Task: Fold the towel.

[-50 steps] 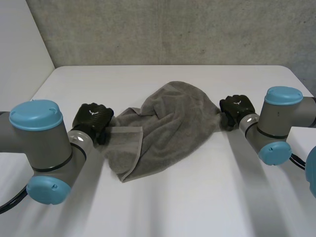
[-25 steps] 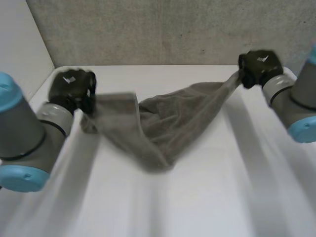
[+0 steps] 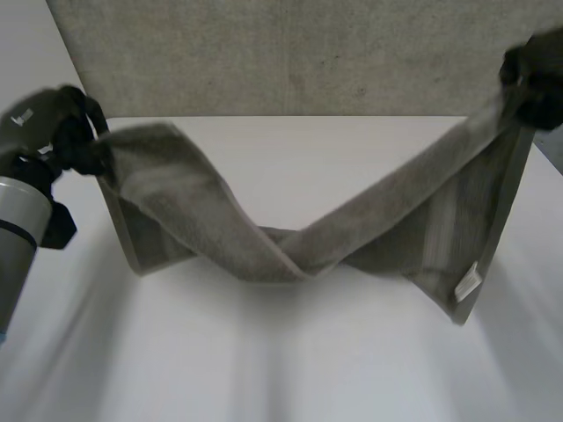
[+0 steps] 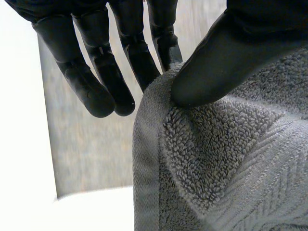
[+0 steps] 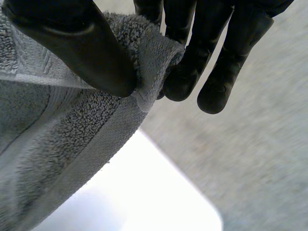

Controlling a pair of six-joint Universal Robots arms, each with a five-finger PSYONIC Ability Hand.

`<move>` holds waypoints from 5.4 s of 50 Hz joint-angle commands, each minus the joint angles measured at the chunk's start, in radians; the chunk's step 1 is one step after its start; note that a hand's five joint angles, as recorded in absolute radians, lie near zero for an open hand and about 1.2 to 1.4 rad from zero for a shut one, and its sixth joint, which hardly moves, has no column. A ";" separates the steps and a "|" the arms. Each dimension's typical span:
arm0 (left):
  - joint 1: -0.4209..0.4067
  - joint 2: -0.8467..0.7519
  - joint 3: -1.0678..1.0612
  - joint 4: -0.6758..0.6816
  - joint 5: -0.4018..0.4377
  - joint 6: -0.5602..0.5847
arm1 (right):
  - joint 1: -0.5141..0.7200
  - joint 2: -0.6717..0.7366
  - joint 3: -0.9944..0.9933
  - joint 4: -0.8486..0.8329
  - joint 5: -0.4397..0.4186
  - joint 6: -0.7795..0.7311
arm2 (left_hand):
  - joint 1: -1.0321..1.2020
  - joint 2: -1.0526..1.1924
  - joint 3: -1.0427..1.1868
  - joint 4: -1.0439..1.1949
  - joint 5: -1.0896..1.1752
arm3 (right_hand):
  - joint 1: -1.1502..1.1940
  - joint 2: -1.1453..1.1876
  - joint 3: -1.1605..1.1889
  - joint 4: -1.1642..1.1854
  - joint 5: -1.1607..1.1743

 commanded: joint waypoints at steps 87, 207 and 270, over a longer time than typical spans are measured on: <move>0.326 -0.151 -0.516 0.248 0.862 1.103 | -0.023 0.189 0.569 -0.345 0.035 -0.093 | -1.086 -1.128 -1.169 -1.146 -1.287 | 0.062 0.084 0.056 0.051 0.061; 0.103 -0.381 0.335 0.093 0.431 -0.132 | 0.181 0.236 0.134 -0.276 0.239 0.027 | -0.068 -0.110 -0.151 -0.128 -0.268 | 0.062 0.084 0.056 0.051 0.061; 0.083 -0.552 0.720 -0.200 0.162 0.322 | 0.222 0.428 -0.331 -0.206 0.383 -0.118 | -0.068 -0.110 -0.151 -0.128 -0.268 | 0.062 0.084 0.056 0.051 0.061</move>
